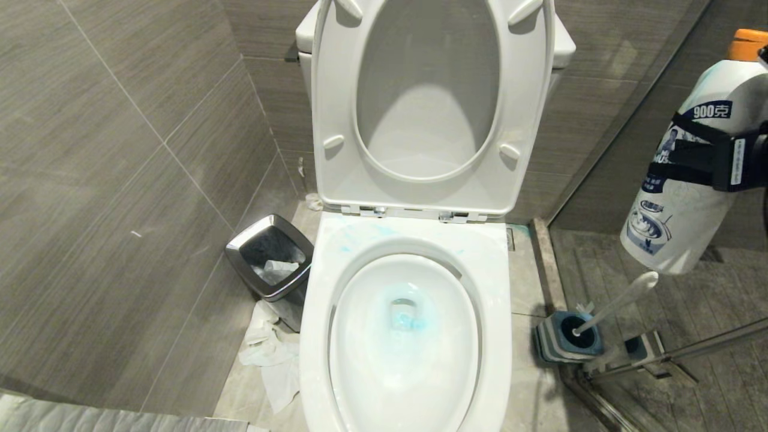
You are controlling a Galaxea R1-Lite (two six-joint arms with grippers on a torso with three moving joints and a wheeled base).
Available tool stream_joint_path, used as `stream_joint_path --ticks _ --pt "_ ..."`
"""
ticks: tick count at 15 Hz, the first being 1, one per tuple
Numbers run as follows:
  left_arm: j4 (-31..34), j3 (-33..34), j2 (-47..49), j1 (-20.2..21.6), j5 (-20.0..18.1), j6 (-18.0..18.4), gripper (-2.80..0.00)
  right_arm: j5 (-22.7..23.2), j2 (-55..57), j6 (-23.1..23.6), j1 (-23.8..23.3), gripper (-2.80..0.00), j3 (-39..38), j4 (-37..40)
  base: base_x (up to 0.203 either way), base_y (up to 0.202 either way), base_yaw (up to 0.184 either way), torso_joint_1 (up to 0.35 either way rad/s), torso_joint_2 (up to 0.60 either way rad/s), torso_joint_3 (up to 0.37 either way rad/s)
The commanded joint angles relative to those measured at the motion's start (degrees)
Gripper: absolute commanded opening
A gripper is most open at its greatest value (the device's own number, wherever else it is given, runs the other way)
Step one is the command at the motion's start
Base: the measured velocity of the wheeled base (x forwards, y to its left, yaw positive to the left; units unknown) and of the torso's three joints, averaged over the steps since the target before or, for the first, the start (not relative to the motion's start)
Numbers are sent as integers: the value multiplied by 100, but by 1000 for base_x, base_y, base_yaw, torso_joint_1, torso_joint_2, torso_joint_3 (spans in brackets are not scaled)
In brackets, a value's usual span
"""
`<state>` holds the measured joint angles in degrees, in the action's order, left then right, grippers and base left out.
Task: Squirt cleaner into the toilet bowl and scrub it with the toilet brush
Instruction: Place the cleaning agent on the floor
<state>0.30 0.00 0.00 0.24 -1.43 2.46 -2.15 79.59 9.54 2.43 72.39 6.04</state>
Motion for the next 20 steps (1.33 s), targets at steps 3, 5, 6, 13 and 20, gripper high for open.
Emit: stream_joint_path --ticks 3,5,6,13,20 --pt "-4 9 9 2 2 27 -280 269 577 62 -264 -280 -571 -1560 0 0 0 0 0 0" --pt "-4 9 9 2 2 43 -280 450 764 57 -269 -280 -693 -1989 0 0 0 0 0 0" --pt "-4 9 9 2 -7 35 -280 522 816 56 -270 -280 -716 -2010 0 0 0 0 0 0" --pt "-4 9 9 2 -2 44 -280 712 1579 34 -270 -280 -839 -3080 0 0 0 0 0 0" --pt "-4 9 9 2 -5 53 -280 715 2268 -164 -384 -280 -884 -3952 0 0 0 1 2 -83"
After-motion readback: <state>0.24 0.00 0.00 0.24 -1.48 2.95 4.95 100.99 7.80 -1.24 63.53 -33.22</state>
